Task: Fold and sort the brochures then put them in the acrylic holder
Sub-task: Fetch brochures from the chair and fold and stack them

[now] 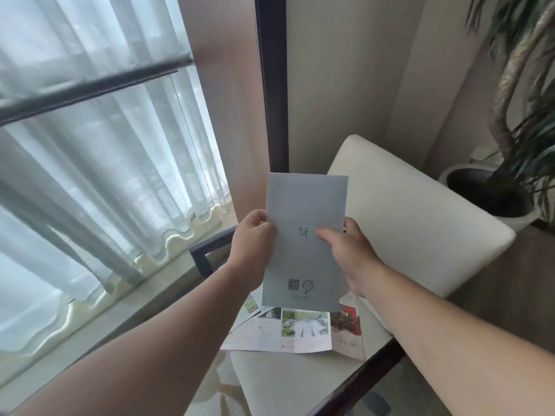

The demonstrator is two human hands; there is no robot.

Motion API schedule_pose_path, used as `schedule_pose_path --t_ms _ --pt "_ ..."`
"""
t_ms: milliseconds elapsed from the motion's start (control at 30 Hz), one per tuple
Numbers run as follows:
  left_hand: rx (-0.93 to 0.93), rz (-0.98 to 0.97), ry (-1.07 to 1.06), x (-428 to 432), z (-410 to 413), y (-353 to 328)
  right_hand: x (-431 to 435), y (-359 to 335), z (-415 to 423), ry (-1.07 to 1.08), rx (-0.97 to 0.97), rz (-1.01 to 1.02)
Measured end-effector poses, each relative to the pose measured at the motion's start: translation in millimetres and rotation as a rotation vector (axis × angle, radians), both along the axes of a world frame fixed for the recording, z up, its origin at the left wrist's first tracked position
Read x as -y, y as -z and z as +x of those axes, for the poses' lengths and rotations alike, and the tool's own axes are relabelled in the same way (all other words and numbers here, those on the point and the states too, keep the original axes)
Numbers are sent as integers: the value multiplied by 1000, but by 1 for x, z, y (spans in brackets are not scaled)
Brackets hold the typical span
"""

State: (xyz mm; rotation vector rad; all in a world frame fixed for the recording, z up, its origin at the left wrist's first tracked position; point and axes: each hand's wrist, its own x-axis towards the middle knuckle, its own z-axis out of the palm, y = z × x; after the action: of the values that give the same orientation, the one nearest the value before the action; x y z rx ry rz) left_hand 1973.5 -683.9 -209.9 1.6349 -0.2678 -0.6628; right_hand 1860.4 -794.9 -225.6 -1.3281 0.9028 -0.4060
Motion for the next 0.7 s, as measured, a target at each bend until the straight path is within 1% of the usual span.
schedule_pose_path --t_ms 67,133,200,300,400,567,700 --pt "-34 -63 10 -14 3 -9 -8 -6 6 -56 58 53" --pt "-44 -86 0 -29 8 -17 -19 -12 13 -117 102 76" --pt "-37 -97 -30 -45 13 -25 -32 -19 20 -142 109 70" --pt "-57 -160 -84 -72 21 -35 -55 -33 29 -202 110 8" --pt "-63 -200 -76 -106 28 -47 -80 -45 33 -274 129 22" --pt "-8 -190 -82 -177 37 -65 -149 -62 47 -335 129 43" --pt "-29 -249 -77 -239 43 -74 -209 -73 61 -350 155 75"
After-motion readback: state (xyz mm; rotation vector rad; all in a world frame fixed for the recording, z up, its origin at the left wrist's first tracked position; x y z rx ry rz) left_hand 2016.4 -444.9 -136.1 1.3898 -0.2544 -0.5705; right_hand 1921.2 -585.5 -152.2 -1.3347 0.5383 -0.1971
